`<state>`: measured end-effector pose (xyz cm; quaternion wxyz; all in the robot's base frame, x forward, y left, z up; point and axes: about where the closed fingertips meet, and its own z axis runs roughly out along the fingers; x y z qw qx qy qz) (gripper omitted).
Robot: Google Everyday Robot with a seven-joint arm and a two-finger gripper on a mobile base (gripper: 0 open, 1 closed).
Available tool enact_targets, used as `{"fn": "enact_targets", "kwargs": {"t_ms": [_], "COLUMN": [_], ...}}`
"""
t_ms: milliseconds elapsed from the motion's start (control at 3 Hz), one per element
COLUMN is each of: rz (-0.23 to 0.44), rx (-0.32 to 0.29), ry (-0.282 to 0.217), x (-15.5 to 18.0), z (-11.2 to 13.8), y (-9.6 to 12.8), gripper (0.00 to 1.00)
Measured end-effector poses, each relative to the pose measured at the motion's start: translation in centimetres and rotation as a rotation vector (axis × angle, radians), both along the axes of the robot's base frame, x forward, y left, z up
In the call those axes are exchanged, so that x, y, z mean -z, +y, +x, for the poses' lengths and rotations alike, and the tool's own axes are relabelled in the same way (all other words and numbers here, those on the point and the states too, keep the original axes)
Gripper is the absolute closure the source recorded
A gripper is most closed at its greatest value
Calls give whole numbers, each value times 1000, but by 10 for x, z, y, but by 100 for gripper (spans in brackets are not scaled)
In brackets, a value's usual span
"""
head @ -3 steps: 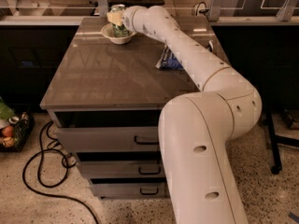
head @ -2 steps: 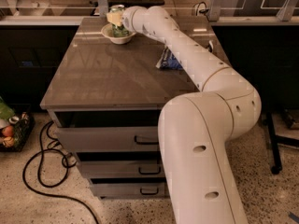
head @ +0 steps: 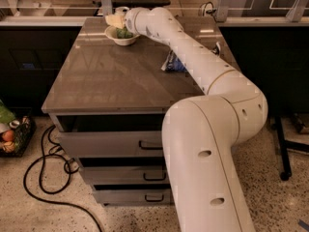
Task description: Place green can into paper bowl
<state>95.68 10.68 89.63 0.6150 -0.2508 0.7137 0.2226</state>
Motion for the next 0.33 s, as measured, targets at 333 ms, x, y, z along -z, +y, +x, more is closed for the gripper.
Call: {"fn": "enact_targets", "kwargs": {"t_ms": [333], "rz": [0], "rx": [0], "ry": [0], "x": [0], "z": [0], "y": [0], "gripper": [0]}}
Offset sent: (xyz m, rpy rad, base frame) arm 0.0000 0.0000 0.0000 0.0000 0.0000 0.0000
